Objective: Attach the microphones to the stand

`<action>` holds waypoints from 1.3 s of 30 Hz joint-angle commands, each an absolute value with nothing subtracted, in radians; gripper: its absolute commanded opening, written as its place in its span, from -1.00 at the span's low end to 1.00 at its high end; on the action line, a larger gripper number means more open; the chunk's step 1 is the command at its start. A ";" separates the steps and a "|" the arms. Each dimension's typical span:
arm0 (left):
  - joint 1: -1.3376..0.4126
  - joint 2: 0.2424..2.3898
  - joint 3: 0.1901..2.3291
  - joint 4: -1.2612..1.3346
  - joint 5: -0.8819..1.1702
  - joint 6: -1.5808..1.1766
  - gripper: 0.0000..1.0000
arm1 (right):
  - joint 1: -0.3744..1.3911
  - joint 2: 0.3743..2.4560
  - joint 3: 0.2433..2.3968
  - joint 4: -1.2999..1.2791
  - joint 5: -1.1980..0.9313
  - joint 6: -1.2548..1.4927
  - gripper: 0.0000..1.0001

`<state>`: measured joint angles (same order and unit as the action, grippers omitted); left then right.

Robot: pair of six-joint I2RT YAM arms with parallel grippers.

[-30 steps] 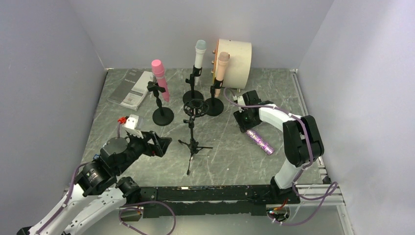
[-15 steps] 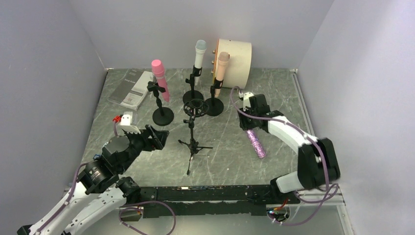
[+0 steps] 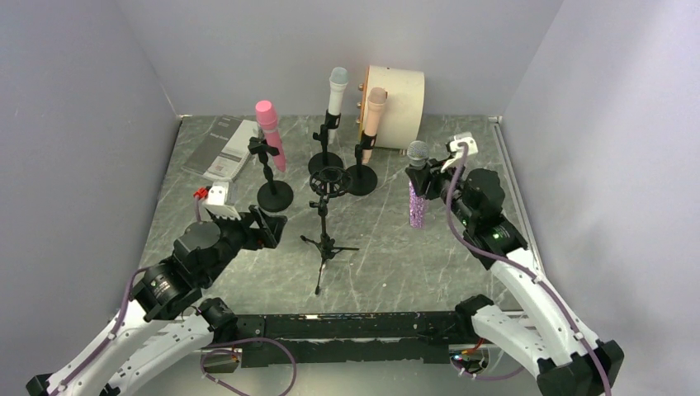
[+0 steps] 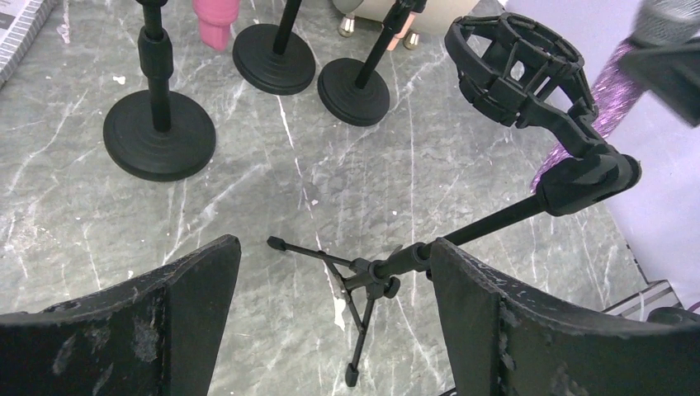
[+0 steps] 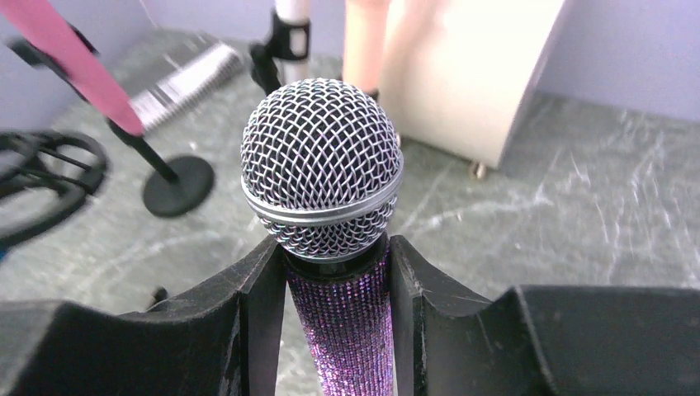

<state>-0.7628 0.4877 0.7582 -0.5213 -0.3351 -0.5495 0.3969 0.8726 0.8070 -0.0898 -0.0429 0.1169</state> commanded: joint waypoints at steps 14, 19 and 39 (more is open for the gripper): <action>-0.765 0.463 0.796 -0.427 -0.264 -0.509 0.78 | 0.797 1.067 1.201 0.305 0.058 -0.073 -1.00; -0.765 0.480 0.802 -0.437 -0.257 -0.509 0.78 | 0.811 1.132 1.349 0.275 0.091 -0.087 -1.00; -0.765 0.496 0.784 -0.427 -0.239 -0.522 0.78 | 0.812 1.334 1.556 0.150 0.079 0.216 -1.00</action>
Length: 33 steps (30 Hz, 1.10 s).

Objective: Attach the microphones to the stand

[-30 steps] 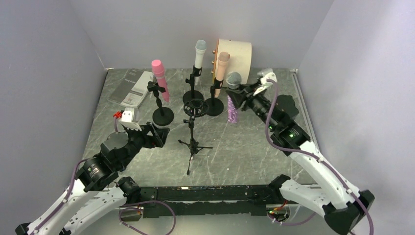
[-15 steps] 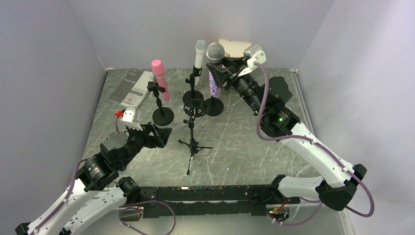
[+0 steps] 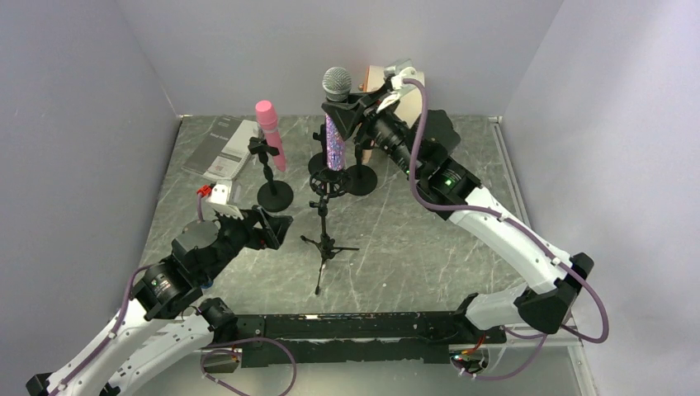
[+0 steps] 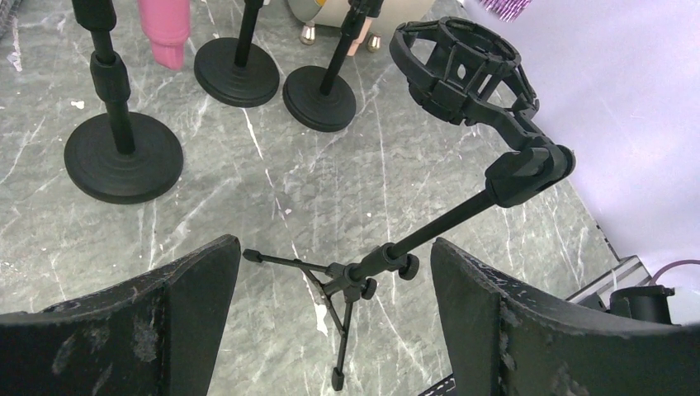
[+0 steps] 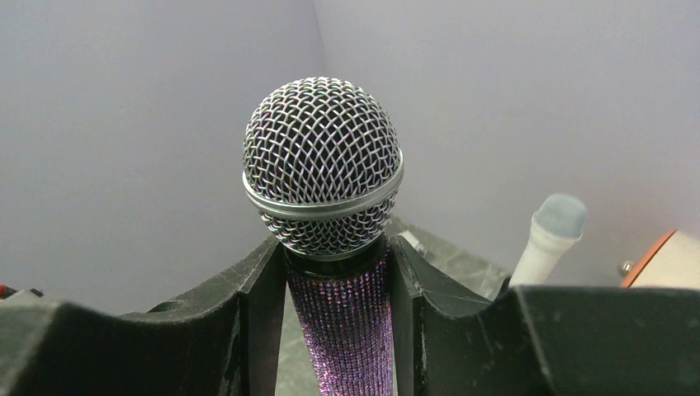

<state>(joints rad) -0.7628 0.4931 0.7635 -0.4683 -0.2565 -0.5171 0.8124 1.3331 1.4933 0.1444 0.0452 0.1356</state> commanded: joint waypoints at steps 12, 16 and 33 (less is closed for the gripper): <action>-0.764 0.497 0.781 -0.431 -0.236 -0.522 0.78 | 0.812 1.341 1.549 0.113 0.005 0.312 -1.00; -0.764 0.499 0.784 -0.434 -0.235 -0.520 0.78 | 0.811 1.339 1.555 0.091 0.004 0.321 -1.00; -0.764 0.520 0.785 -0.430 -0.224 -0.525 0.78 | 0.810 1.489 1.765 -0.261 0.099 0.365 -1.00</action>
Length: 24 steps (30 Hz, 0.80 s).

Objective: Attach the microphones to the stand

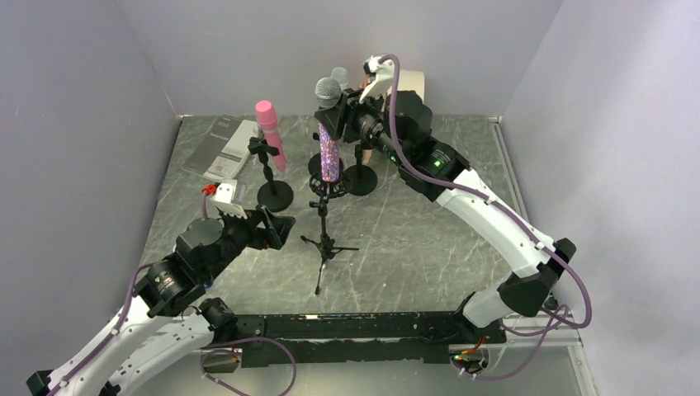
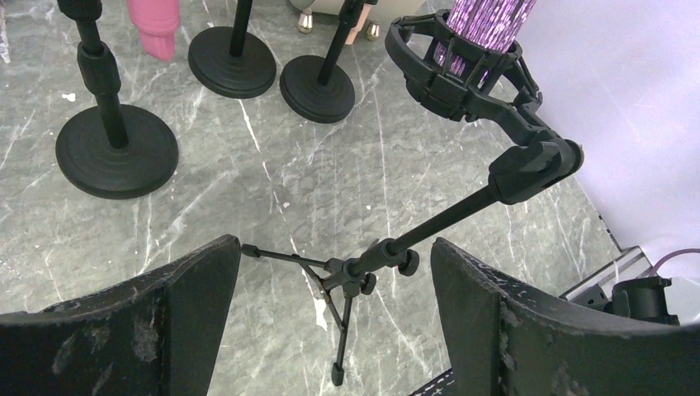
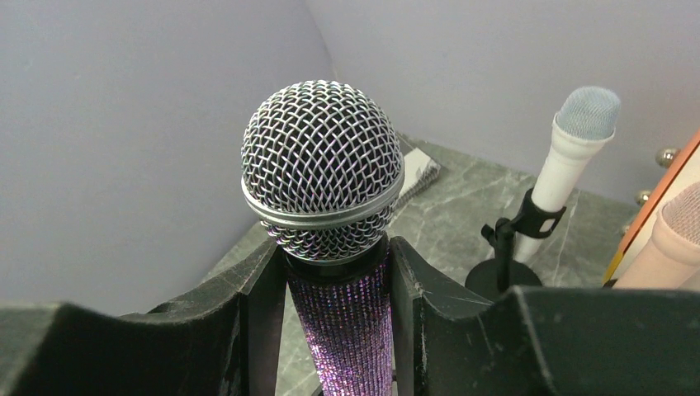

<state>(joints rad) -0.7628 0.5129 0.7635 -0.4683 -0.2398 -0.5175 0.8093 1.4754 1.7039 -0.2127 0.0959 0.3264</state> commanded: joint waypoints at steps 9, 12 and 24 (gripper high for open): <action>-0.764 0.519 0.781 -0.434 -0.229 -0.523 0.78 | 0.810 1.463 1.649 -0.176 0.066 0.355 -1.00; -0.764 0.516 0.779 -0.436 -0.232 -0.523 0.78 | 0.808 1.455 1.604 -0.145 0.032 0.351 -1.00; -0.764 0.512 0.776 -0.441 -0.237 -0.523 0.78 | 0.810 1.329 1.291 0.126 -0.045 0.364 -0.72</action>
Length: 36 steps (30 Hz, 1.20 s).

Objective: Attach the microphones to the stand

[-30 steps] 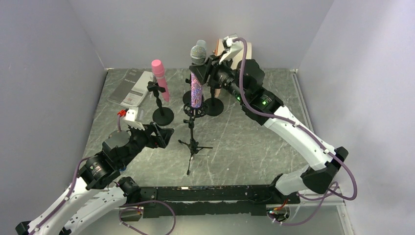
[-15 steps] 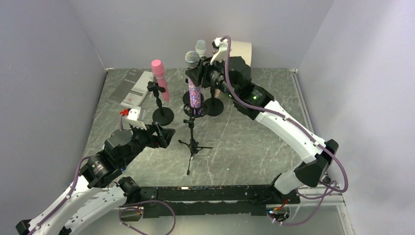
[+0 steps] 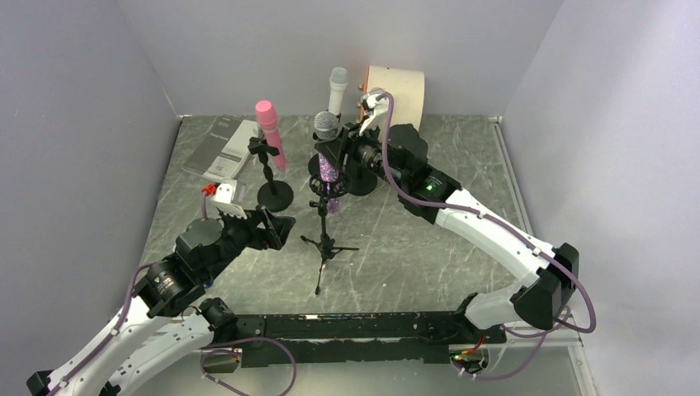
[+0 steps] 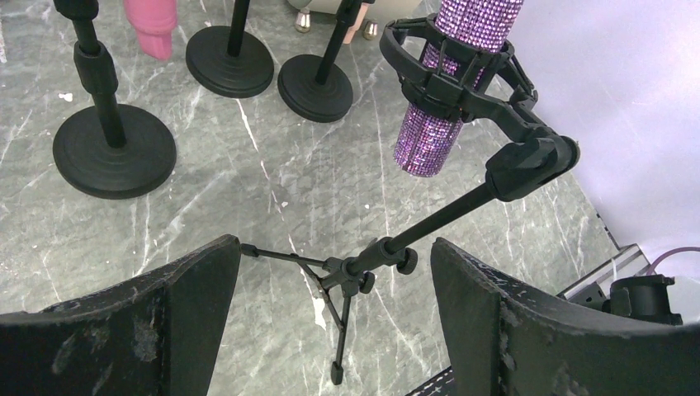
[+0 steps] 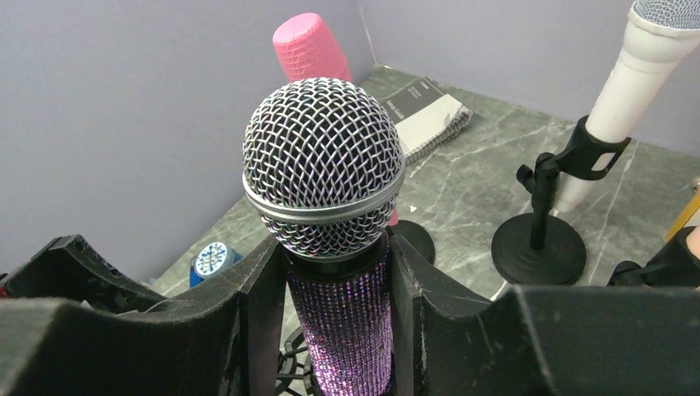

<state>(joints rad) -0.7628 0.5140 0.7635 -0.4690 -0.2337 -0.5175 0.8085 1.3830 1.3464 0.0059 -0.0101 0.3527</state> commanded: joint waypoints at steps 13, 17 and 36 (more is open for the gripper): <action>-0.764 0.521 0.768 -0.434 -0.226 -0.532 0.78 | 0.811 1.256 1.089 0.292 -0.097 0.391 -0.35; -0.764 0.519 0.766 -0.433 -0.226 -0.532 0.78 | 0.811 1.252 1.096 0.284 -0.120 0.388 -0.09; -0.764 0.518 0.745 -0.457 -0.218 -0.544 0.79 | 0.811 1.091 1.123 0.126 -0.065 0.360 0.50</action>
<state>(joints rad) -0.7628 0.5144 0.7559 -0.4759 -0.2325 -0.5209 0.8085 1.1671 1.1046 0.1219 -0.0780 0.3950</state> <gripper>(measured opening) 0.895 0.750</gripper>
